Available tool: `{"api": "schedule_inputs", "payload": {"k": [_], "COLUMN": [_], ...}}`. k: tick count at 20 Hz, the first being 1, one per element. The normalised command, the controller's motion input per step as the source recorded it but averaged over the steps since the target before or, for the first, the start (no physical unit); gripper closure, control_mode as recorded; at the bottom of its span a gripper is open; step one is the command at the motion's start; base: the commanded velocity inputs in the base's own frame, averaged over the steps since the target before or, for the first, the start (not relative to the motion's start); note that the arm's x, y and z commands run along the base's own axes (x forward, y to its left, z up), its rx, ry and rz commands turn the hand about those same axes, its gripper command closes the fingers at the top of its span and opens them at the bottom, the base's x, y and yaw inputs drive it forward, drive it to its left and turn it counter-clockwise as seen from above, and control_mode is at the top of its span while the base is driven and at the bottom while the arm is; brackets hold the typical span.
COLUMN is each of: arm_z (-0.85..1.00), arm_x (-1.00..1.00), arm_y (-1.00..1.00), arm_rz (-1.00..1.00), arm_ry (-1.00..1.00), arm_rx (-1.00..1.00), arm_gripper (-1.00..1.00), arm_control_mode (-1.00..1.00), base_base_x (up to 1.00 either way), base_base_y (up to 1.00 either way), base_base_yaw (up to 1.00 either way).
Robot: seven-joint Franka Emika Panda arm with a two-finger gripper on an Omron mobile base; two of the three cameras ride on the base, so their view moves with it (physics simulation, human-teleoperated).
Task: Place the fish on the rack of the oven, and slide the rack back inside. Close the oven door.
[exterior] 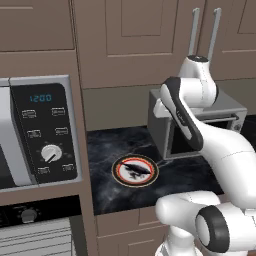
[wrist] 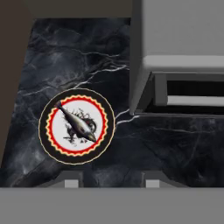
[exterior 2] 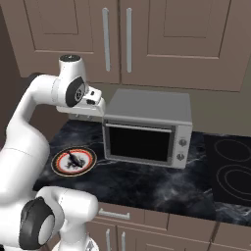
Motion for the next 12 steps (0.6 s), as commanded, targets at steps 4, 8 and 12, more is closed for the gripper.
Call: {"api": "schedule_inputs", "payload": {"k": [4,8,12], "arm_z": [-0.01,-0.01,-0.28], "arm_x": [-0.04,0.0,0.0], "arm_y": [0.0,0.16,0.5], "arm_rz": [0.0,0.01,0.08], "arm_ry": [-0.05,-0.03,0.0], "arm_rx": [0.0,0.0,0.0], "arm_gripper": [-1.0,-1.0,-1.0], "arm_control_mode": [-1.0,-1.0,-1.0], "base_base_x": [0.0,0.0,0.0], "base_base_y": [0.0,0.0,0.0], "base_base_yaw": [0.0,0.0,0.0]}}
